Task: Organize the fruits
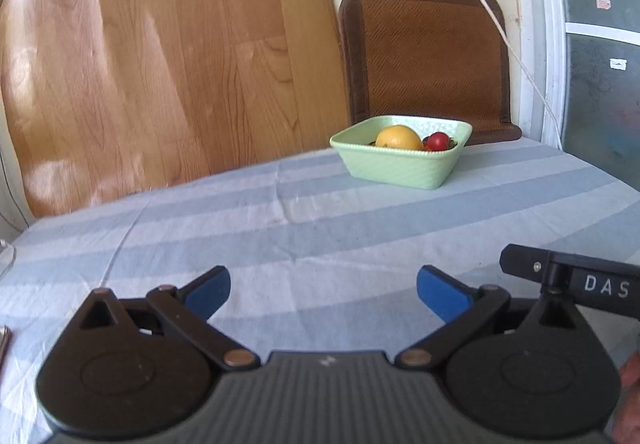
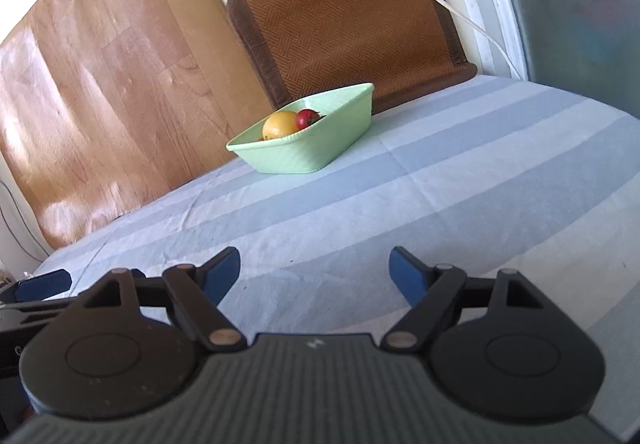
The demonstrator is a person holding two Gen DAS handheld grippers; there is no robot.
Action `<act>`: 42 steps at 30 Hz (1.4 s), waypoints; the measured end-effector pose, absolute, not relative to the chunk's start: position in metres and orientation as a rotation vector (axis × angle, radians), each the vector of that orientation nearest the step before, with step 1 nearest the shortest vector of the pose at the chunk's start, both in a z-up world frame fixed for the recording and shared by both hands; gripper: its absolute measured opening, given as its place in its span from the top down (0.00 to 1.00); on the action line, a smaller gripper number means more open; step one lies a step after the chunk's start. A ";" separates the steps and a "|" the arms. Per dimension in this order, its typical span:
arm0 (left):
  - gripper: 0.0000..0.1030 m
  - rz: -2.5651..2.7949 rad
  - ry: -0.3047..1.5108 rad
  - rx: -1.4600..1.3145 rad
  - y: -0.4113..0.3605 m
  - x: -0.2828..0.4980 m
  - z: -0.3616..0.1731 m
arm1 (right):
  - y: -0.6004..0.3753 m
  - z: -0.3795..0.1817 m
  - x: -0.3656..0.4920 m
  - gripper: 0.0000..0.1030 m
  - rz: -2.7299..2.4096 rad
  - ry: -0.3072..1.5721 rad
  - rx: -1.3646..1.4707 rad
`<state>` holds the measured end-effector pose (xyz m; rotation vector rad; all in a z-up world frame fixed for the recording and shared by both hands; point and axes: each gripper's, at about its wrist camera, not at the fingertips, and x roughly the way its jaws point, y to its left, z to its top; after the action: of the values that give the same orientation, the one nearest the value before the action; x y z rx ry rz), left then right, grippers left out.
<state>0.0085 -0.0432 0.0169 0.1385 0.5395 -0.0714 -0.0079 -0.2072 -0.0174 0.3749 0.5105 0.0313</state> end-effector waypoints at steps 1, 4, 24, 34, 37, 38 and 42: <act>0.00 -0.067 0.550 0.133 -0.041 0.008 0.016 | -0.206 -0.018 -0.009 0.19 0.034 0.513 0.374; 0.00 -0.064 0.577 0.120 -0.037 0.009 0.014 | -0.204 -0.019 -0.009 0.19 0.033 0.513 0.372; 0.00 0.065 0.549 0.197 -0.030 0.013 0.007 | -0.209 -0.018 -0.004 0.19 0.041 0.496 0.339; 0.00 0.076 0.559 0.225 -0.031 0.021 0.001 | -0.221 -0.022 0.000 0.19 0.041 0.511 0.388; 0.00 0.076 0.562 0.231 -0.032 0.022 -0.001 | -0.223 -0.023 0.002 0.19 0.050 0.520 0.402; 0.00 0.077 0.563 0.233 -0.032 0.022 -0.001 | -0.225 -0.024 0.002 0.19 0.054 0.525 0.410; 0.00 0.073 0.560 0.239 -0.032 0.023 -0.002 | -0.228 -0.024 0.003 0.19 0.063 0.532 0.433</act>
<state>0.0230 -0.0324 -0.0017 0.2394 0.5604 0.0731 0.0033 -0.2280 -0.0243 0.4330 0.5319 0.0627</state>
